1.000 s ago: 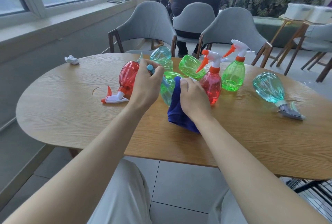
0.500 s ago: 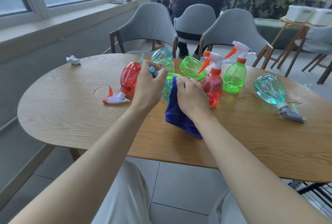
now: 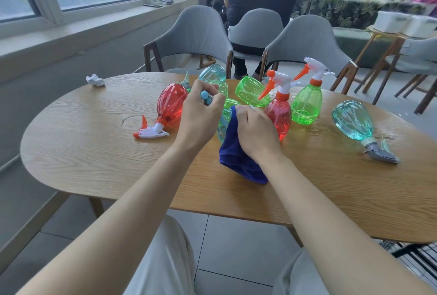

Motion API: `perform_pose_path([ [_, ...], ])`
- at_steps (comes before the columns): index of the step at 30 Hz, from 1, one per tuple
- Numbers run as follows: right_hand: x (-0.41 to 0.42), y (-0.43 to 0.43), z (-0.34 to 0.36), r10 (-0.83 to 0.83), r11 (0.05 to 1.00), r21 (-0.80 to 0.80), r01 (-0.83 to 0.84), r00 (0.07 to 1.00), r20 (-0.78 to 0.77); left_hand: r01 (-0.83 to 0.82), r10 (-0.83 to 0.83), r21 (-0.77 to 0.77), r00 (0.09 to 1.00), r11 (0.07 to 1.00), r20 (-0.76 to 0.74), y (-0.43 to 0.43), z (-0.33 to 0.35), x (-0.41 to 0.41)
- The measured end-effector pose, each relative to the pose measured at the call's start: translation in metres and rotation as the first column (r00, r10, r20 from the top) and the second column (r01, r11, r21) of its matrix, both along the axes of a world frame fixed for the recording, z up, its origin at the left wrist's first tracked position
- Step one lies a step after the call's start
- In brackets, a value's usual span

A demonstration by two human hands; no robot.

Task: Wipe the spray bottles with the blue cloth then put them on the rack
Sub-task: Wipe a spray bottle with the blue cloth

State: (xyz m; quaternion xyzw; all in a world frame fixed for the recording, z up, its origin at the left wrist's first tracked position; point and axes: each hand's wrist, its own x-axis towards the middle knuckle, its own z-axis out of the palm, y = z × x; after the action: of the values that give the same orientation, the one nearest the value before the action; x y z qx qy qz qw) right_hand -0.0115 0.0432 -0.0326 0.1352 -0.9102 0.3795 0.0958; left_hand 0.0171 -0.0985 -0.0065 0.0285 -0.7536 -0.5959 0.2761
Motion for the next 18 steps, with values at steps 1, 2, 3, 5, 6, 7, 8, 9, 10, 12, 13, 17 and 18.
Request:
perform_pose_path([
  [1,0.003,-0.002,-0.001,0.034,0.999,0.015,-0.033,0.997,-0.066,-0.004,0.004,0.002,1.0,1.0,-0.006,0.0,0.0,0.0],
  [2,0.006,-0.004,-0.004,0.066,0.997,0.035,-0.062,0.99,-0.127,-0.01,0.01,0.006,1.0,1.0,-0.01,0.0,0.0,-0.001],
  [3,0.008,-0.006,-0.006,0.09,0.995,0.046,-0.083,0.982,-0.167,-0.018,0.018,0.006,1.0,1.0,-0.007,-0.001,0.0,-0.001],
  [5,0.007,-0.007,-0.009,0.095,0.995,0.025,-0.092,0.985,-0.143,-0.016,0.016,0.011,1.0,1.0,0.003,-0.003,0.0,-0.001],
  [6,0.005,-0.004,-0.008,0.077,0.997,0.001,-0.077,0.993,-0.086,-0.003,0.003,0.012,1.0,1.0,0.005,-0.004,0.0,-0.001],
  [7,0.003,-0.002,-0.006,0.055,0.998,-0.027,-0.055,0.998,-0.012,0.013,-0.013,0.012,1.0,1.0,0.004,-0.004,0.001,0.0],
  [8,0.001,0.001,-0.002,0.028,0.998,-0.055,-0.025,0.998,0.063,0.026,-0.026,0.014,1.0,1.0,0.005,-0.004,0.001,0.0],
  [9,-0.001,0.002,0.0,0.006,0.997,-0.073,0.003,0.993,0.118,0.033,-0.033,0.016,0.999,0.999,0.006,-0.004,0.001,0.001],
  [10,-0.002,0.003,0.003,-0.008,0.997,-0.077,0.018,0.991,0.132,0.034,-0.034,0.019,0.999,0.999,0.007,-0.004,0.001,0.0],
  [12,0.001,-0.002,0.006,0.011,0.999,-0.053,-0.008,0.999,0.051,0.035,-0.035,0.03,0.999,0.999,-0.003,-0.001,0.001,0.0],
  [13,0.004,-0.005,0.006,0.035,0.999,-0.033,-0.035,0.999,-0.017,0.035,-0.035,0.035,0.999,0.999,-0.01,0.001,0.002,0.0],
  [17,0.008,-0.009,-0.005,0.093,0.996,0.024,-0.09,0.984,-0.153,0.026,-0.025,0.022,1.0,0.999,-0.016,0.002,0.003,0.001],
  [18,0.007,-0.007,-0.007,0.081,0.997,0.0,-0.081,0.989,-0.123,0.035,-0.034,0.02,0.999,0.999,-0.019,0.001,0.002,0.001],
])
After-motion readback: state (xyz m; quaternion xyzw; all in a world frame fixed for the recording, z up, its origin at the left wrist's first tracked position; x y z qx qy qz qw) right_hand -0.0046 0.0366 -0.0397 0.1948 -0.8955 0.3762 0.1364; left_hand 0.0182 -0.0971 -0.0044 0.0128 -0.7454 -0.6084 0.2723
